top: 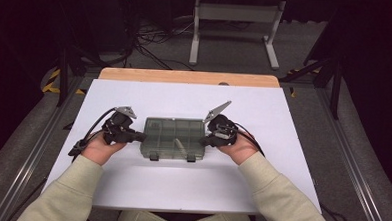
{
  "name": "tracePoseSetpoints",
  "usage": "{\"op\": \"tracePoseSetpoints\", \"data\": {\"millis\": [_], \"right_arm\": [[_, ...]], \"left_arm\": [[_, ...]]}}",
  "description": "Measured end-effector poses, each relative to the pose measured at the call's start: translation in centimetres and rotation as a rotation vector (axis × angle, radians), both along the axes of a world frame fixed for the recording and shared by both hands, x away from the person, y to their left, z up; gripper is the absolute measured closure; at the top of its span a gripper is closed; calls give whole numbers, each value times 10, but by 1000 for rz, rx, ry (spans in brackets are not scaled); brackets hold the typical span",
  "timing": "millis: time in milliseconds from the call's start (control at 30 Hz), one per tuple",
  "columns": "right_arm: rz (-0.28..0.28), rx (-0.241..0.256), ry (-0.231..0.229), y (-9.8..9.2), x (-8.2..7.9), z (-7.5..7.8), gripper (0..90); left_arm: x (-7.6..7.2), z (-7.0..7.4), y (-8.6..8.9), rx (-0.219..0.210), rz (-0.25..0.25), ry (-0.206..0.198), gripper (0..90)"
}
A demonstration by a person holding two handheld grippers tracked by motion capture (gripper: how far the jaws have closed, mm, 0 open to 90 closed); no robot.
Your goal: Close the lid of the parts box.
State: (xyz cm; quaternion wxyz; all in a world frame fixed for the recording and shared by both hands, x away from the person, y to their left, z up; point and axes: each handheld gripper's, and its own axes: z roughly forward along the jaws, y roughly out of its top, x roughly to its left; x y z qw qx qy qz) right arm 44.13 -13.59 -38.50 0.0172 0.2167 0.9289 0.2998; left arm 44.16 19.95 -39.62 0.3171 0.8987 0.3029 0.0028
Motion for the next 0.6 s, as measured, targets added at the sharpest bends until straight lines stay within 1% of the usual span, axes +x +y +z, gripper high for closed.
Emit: {"op": "tracePoseSetpoints", "data": {"millis": [167,233,300,433,600], "right_arm": [[3,-6,3,0,0,-1,900],[6,-8,4,0,-1,-1,900],[7,-10,6,1,-1,-1,900],[8,-16,6,1,-2,-2,900],[16,-36,0,3,-4,-6,896]], "left_arm": [[0,-1,-1,-2,-13,12,890],[0,-1,-1,-2,-17,9,890],[0,-1,-1,-4,-18,21,890],[0,-3,-3,22,-23,31,890],[-1,-4,-3,17,-31,33,890]]}}
